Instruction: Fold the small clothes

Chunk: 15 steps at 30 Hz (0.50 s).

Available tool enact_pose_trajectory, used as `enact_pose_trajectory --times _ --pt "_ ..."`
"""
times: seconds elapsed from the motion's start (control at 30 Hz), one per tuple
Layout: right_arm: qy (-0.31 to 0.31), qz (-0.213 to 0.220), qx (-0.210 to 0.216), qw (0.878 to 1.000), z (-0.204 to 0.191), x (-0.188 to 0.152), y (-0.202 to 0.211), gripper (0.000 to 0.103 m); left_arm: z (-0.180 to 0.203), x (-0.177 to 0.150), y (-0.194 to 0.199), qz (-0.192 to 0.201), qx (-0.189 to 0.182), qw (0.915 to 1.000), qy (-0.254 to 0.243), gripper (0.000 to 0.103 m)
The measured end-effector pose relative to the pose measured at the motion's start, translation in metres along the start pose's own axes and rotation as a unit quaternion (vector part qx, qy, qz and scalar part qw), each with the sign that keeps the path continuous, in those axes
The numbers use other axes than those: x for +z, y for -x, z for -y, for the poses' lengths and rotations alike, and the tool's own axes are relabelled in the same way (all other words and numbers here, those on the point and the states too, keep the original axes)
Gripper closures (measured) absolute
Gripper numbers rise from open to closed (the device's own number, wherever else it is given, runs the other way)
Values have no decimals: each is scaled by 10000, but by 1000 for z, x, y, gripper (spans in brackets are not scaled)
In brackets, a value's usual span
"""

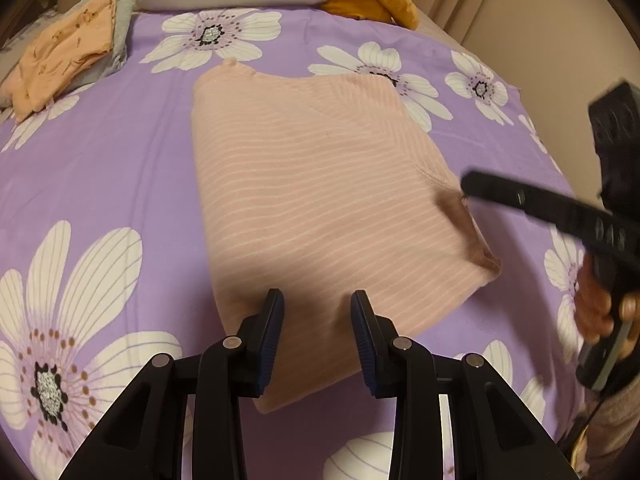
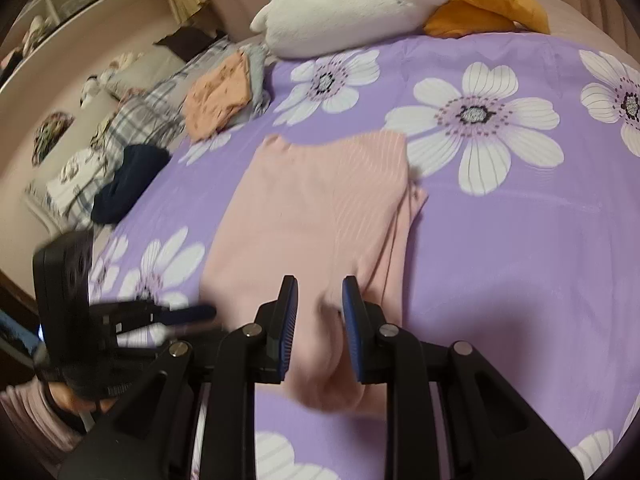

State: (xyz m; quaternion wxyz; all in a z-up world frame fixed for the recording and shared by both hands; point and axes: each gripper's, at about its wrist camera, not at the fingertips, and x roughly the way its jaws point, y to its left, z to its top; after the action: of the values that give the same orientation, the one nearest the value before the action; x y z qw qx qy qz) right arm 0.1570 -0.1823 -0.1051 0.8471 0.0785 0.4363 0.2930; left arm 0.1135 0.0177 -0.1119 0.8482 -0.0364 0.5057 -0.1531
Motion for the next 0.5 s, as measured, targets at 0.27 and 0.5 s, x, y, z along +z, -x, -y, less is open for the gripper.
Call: enact_pose_trajectory --times 0.27,0.5 --pt "-158 -367 -400 9984 14 -24 -16 83 0 -1 -1 8 41 10000 -14 68" --pt "-363 -393 -419 9977 24 -37 -16 82 -1 -6 0 12 60 10000 13 69"
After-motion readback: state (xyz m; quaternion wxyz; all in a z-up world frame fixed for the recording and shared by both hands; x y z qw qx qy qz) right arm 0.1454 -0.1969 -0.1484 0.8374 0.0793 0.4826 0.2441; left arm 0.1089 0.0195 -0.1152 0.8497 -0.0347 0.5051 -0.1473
